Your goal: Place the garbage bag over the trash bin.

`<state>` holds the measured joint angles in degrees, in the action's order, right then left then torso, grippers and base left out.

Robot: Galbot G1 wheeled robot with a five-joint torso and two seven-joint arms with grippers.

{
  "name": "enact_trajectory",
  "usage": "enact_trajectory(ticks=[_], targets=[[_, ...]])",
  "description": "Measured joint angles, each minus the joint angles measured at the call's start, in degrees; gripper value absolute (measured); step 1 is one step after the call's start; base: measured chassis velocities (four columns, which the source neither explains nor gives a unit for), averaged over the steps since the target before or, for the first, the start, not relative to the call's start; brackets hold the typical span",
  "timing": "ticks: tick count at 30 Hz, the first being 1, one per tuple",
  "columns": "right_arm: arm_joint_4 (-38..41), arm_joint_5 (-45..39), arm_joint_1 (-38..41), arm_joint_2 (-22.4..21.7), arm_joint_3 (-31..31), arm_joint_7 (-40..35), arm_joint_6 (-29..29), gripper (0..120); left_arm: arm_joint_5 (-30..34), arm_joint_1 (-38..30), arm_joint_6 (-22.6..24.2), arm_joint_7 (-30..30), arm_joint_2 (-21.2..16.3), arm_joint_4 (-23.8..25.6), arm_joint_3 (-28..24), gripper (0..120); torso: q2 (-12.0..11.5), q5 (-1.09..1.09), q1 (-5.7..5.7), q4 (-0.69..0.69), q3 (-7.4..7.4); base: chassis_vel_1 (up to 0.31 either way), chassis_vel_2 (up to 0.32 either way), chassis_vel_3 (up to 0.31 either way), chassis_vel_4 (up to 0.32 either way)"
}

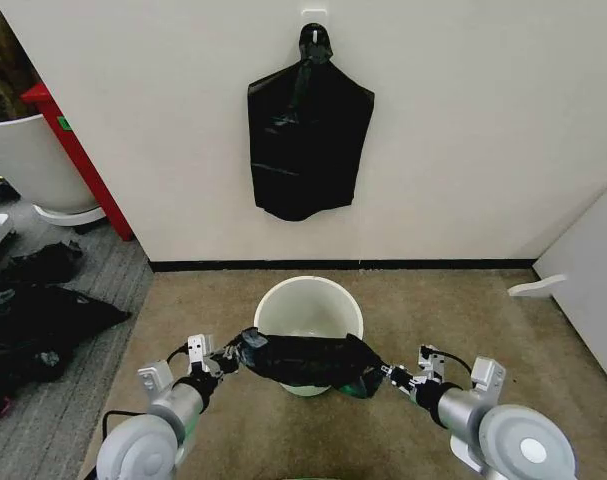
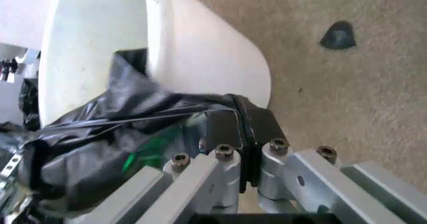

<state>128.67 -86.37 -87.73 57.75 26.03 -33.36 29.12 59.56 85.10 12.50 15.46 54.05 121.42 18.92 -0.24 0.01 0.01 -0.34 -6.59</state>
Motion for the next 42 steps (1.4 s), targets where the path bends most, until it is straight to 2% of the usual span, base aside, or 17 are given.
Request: enact_trajectory(ticks=[8,11,15,16,18,21,23,26,29,31,32,35,36,38,42], targets=[[-0.2,2.0,-0.1,0.3,-0.6,2.1,-0.7,0,-2.1,-0.1,-0.5,-1.9,0.7,-1.1,-0.1,0,0.0,0.00,0.00,0.00,0.00,0.000,0.000,0.000,0.000],[0.6,2.0,-0.4,0.2,-0.5,2.1,-0.7,7,-3.0,0.3,-0.3,-2.6,0.8,-0.7,-0.1,0,0.0,0.00,0.00,0.00,0.00,0.000,0.000,0.000,0.000],[2.4,1.3,-0.8,0.1,0.0,1.7,0.0,21,-4.8,0.7,0.3,-2.6,0.7,-0.3,0.1,1,0.0,0.00,0.00,0.00,0.00,0.000,0.000,0.000,0.000],[2.9,0.9,-0.8,0.0,0.1,1.4,0.2,27,-5.3,0.9,0.3,-2.6,0.6,-0.2,0.2,8,0.0,0.00,0.00,0.00,0.00,0.000,0.000,0.000,0.000],[3.1,0.7,-0.8,0.0,0.1,1.2,0.3,31,-5.5,1.0,0.4,-2.7,0.5,-0.1,0.3,10,0.0,0.00,0.00,0.00,0.00,0.000,0.000,0.000,0.000],[3.9,0.2,-0.9,-0.1,0.2,0.2,0.5,43,-6.0,1.3,0.4,-2.6,0.3,0.4,0.4,21,0.0,0.00,0.00,0.00,0.00,0.000,0.000,0.000,0.000],[5.2,-1.0,-1.1,-0.1,0.7,-1.3,0.9,52,-6.5,2.0,0.5,-2.2,0.1,1.3,0.8,33,0.0,0.00,0.00,0.00,0.00,0.000,0.000,0.000,0.000],[6.4,-2.2,-1.6,-0.2,1.2,-2.6,1.4,60,-7.0,3.1,0.7,-1.7,-0.3,2.3,1.4,39,0.0,-0.01,0.00,0.00,0.00,0.000,0.000,0.000,0.000],[8.0,-3.7,-2.3,-0.4,1.8,-4.4,1.9,74,-8.4,5.9,0.8,-1.6,-1.5,4.6,2.7,52,0.0,0.00,0.00,0.00,0.00,0.000,0.000,0.000,0.000],[8.4,-4.2,-2.1,-0.4,2.0,-4.9,1.9,81,-9.0,7.1,0.8,-2.4,-2.0,5.3,3.1,60,0.0,-0.01,0.00,0.00,0.00,0.000,0.000,0.000,0.000],[8.4,-4.2,-2.1,-0.4,2.0,-4.9,1.9,81,-9.0,7.1,0.8,-2.4,-2.0,5.3,3.1,60,0.0,-0.01,0.00,0.00,0.00,0.000,0.000,0.000,0.000],[9.4,-5.7,-1.7,-0.4,2.2,-5.8,2.2,94,-9.2,9.0,0.8,-4.8,-2.6,6.6,3.6,74,0.0,0.00,0.00,0.00,0.00,0.000,0.000,0.000,0.000],[9.6,-6.0,-1.7,-0.4,2.3,-6.0,2.2,97,-9.2,9.3,0.8,-5.3,-2.7,6.8,3.7,76,0.0,0.00,0.00,0.00,0.00,0.000,0.000,0.000,0.000],[10.7,-7.3,-1.6,-0.5,2.2,-7.4,2.6,100,-8.9,10.8,0.8,-8.3,-2.9,7.0,4.1,88,0.0,-0.01,0.00,0.00,0.00,0.000,0.000,0.000,0.000],[11.2,-7.6,-1.7,-0.6,2.1,-7.9,3.0,100,-8.8,12.1,0.7,-10.5,-3.2,6.8,4.4,97,0.0,0.00,0.00,0.00,0.00,0.000,0.000,0.000,0.000]])
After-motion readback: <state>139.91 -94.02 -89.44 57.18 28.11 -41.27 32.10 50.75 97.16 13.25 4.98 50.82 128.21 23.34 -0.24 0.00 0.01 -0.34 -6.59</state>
